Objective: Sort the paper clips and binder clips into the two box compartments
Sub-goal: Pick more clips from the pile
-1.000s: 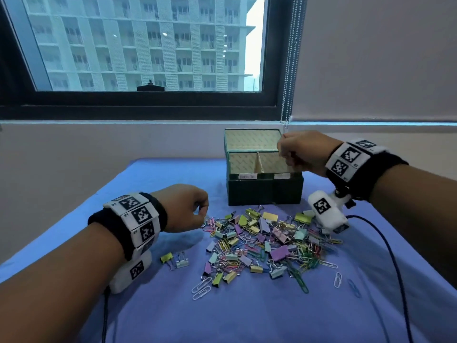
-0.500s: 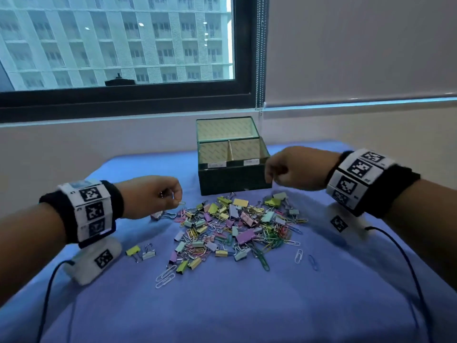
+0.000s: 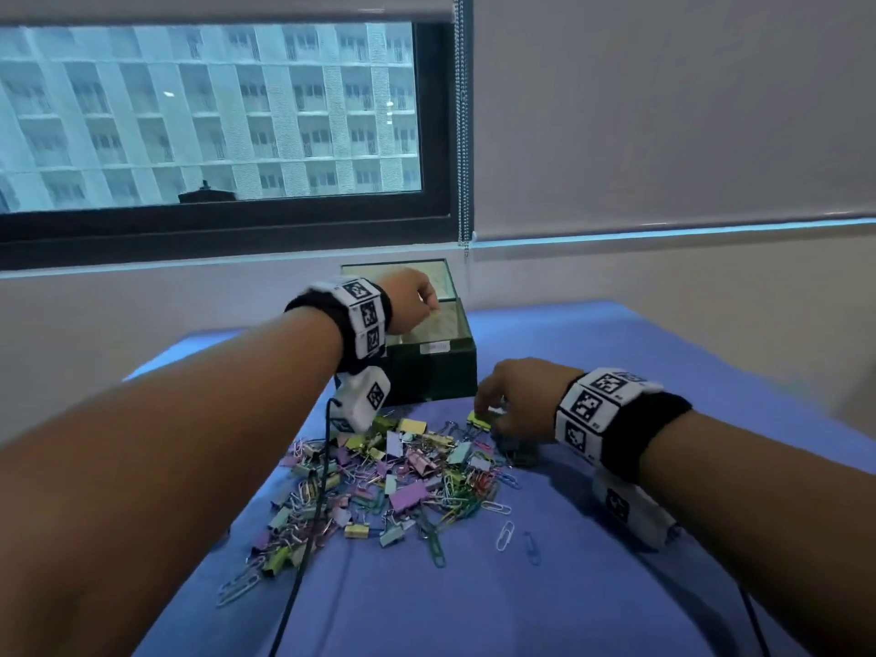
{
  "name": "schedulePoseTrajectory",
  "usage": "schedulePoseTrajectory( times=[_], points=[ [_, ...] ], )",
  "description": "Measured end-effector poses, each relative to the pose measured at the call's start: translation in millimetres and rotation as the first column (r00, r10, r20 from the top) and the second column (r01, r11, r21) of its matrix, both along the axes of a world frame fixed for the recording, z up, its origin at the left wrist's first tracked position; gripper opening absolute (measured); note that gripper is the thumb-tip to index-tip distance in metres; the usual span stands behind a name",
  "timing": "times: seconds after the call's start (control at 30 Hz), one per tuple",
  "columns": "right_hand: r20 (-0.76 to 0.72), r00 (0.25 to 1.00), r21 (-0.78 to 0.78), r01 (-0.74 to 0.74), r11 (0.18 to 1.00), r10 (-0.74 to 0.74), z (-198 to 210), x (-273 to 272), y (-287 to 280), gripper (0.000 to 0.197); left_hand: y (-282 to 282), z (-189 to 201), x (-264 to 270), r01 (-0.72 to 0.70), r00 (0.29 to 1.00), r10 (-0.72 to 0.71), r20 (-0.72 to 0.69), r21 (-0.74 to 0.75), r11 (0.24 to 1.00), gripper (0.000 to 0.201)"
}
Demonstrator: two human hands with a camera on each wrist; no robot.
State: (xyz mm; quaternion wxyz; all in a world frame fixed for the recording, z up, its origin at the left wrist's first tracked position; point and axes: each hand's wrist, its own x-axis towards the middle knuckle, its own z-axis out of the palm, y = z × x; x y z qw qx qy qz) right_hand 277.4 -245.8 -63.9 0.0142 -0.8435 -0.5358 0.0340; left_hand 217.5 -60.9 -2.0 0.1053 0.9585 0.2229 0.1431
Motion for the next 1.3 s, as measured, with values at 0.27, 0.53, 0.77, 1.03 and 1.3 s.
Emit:
schedulePoseTrajectory(
  times=[0.27, 0.53, 0.77, 1.03, 1.3],
  points=[
    [0.146, 0.989, 0.014, 0.035, 0.999, -0.037, -7.6, 13.1, 4.7, 0.011, 0.3, -1.6, -20.8, 0.063, 0.995, -0.056, 0.086, -0.084, 0.994, 0.042],
    [-0.067, 0.996, 0.082, -0.051, 0.995, 0.056, -2.6, 0.5, -1.7, 0.003, 12.6, -28.5, -179.0, 0.018, 0.840, -0.008, -0.543, 0.013, 1.000, 0.011],
    [-0.063, 0.998, 0.004, -0.028, 1.000, 0.028, 0.3, -7.3, -2.0, 0.032, 23.6, -50.5, -203.8, -0.042, 0.940, 0.016, -0.339, -0.068, 0.997, 0.016],
    [-0.125, 0.990, 0.019, -0.064, 0.998, 0.066, -4.8, -3.4, 0.2, 0.015, 31.3, -65.9, -184.6, -0.038, 0.910, 0.074, -0.408, 0.095, 0.995, 0.039],
    [-0.100, 0.993, 0.093, -0.048, 0.995, 0.057, -7.9, 0.4, 1.7, 0.024, 36.1, -66.9, -179.7, 0.018, 0.924, 0.048, -0.380, 0.169, 0.985, 0.016]
  ],
)
